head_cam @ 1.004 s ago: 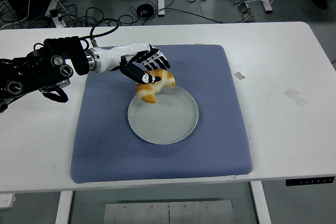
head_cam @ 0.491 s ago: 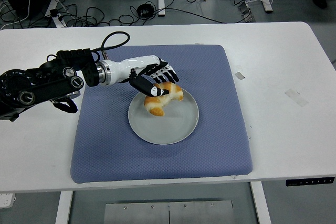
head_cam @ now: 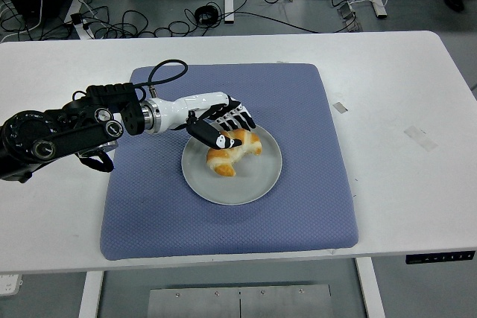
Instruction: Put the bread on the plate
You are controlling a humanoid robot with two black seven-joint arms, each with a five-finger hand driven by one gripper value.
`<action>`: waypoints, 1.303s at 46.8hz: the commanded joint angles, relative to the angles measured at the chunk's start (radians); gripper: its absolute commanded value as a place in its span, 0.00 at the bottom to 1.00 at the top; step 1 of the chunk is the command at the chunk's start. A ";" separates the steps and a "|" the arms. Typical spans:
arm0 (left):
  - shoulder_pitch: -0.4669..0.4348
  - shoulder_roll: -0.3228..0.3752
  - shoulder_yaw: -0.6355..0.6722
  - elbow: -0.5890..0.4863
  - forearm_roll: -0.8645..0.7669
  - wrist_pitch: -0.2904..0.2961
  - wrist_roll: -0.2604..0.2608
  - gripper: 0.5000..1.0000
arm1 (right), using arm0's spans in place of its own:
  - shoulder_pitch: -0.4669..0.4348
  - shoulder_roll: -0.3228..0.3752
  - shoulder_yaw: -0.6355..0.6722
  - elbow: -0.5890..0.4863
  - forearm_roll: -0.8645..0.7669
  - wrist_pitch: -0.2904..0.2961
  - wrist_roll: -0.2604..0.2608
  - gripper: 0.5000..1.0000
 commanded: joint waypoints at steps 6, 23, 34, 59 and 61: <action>0.010 0.003 0.000 0.002 0.000 0.001 0.000 0.33 | 0.000 0.000 0.000 0.000 0.000 0.000 0.000 1.00; 0.014 0.011 0.000 0.002 -0.002 0.003 0.000 0.40 | 0.000 0.000 0.000 0.000 0.000 0.000 0.000 1.00; 0.013 0.015 0.000 0.002 -0.002 0.003 0.000 0.47 | 0.000 0.000 0.000 0.000 0.000 0.000 0.000 1.00; 0.013 0.017 -0.006 0.002 -0.017 0.018 0.000 0.75 | 0.000 0.000 0.000 0.000 0.000 -0.002 0.000 1.00; 0.013 0.017 -0.008 0.002 -0.017 0.018 0.000 0.77 | 0.000 0.000 0.000 0.000 0.000 0.000 0.000 1.00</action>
